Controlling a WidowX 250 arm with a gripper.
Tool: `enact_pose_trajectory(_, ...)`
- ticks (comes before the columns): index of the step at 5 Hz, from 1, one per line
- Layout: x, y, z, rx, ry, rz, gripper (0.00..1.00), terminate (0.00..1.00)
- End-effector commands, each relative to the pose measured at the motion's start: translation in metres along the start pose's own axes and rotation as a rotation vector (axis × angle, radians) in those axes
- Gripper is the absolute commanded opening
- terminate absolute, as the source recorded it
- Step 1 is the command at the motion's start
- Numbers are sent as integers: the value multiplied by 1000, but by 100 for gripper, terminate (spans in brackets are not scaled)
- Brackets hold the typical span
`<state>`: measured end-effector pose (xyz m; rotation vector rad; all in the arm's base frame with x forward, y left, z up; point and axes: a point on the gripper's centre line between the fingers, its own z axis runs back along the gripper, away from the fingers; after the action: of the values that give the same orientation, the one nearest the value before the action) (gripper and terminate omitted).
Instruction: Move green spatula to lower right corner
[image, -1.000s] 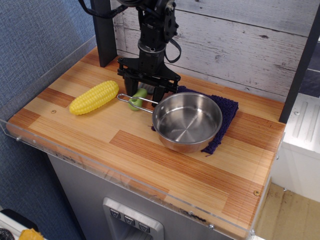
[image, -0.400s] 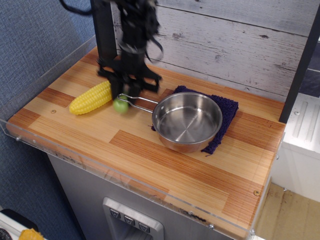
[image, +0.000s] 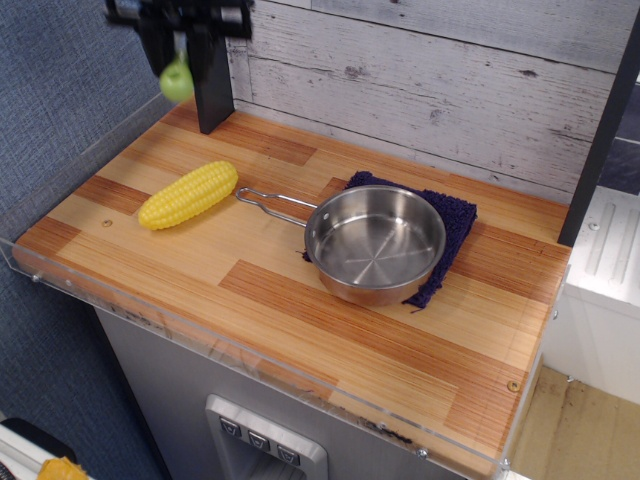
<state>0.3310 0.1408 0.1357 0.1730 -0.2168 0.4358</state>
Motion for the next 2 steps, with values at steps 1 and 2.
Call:
enact_pose_trajectory(1,-45,-37,42,-109,-44,-106,0,0)
enact_pose_trajectory(2,-82,-68,37,-127,-9,-198,0,0)
